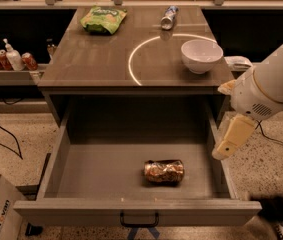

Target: Pick orange can from top drawer and place on counter

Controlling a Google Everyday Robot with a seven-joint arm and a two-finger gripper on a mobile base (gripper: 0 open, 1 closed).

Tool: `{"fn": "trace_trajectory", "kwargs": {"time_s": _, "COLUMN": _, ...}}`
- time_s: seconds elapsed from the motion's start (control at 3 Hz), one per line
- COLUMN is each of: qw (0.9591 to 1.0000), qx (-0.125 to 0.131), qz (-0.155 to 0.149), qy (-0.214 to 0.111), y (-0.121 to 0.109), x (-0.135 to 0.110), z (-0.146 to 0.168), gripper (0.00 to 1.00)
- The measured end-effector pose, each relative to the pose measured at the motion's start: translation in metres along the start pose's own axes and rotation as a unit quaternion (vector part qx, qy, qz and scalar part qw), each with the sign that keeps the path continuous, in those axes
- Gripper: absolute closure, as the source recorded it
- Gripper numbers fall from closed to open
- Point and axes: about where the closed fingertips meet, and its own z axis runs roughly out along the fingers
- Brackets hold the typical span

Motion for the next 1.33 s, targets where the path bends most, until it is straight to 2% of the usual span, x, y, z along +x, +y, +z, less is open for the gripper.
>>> {"fn": "trace_trajectory", "kwargs": {"time_s": 0.33, "qw": 0.9999, "qx": 0.000, "qz": 0.010, "qy": 0.007, "y": 0.002, "x": -0.001, "z": 0.022, "gripper": 0.00}}
{"fn": "trace_trajectory", "kwargs": {"time_s": 0.67, "qw": 0.9998, "qx": -0.014, "qz": 0.014, "qy": 0.003, "y": 0.005, "x": -0.001, "z": 0.058, "gripper": 0.00}}
{"fn": "trace_trajectory", "kwargs": {"time_s": 1.33, "qw": 0.9970, "qx": -0.060, "qz": 0.038, "qy": -0.031, "y": 0.019, "x": -0.008, "z": 0.130, "gripper": 0.00}}
